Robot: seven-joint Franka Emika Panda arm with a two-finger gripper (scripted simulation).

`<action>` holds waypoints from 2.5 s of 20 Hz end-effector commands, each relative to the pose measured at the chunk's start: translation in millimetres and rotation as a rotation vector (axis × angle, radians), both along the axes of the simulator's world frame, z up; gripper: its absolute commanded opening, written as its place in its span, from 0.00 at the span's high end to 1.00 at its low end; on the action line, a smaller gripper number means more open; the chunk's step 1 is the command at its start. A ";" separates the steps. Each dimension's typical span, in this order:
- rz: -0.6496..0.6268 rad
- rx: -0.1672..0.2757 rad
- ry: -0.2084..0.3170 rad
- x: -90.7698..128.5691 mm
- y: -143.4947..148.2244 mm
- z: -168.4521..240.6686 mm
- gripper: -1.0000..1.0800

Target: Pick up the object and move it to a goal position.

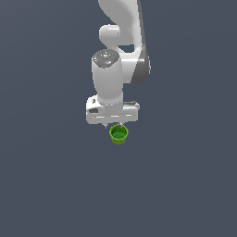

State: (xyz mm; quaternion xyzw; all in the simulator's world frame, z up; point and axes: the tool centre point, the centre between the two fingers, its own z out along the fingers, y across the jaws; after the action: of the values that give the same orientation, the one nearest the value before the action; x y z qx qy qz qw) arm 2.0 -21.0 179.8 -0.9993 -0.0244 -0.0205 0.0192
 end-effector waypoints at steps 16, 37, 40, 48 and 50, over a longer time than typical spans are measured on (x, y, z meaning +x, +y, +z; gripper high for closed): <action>0.283 0.109 -0.062 -3.6 -6.1 -40.9 0.38; 0.588 0.200 -0.211 -8.3 -15.6 -75.5 0.38; 0.613 0.204 -0.227 -8.7 -16.7 -77.6 0.38; 0.647 0.209 -0.251 -9.1 -18.2 -80.5 0.38; 0.648 0.209 -0.251 -9.1 -18.5 -80.8 0.38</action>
State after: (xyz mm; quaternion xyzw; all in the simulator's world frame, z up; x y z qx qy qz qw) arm -7.2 -39.5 99.2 -0.9225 -0.3388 -0.1377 0.1236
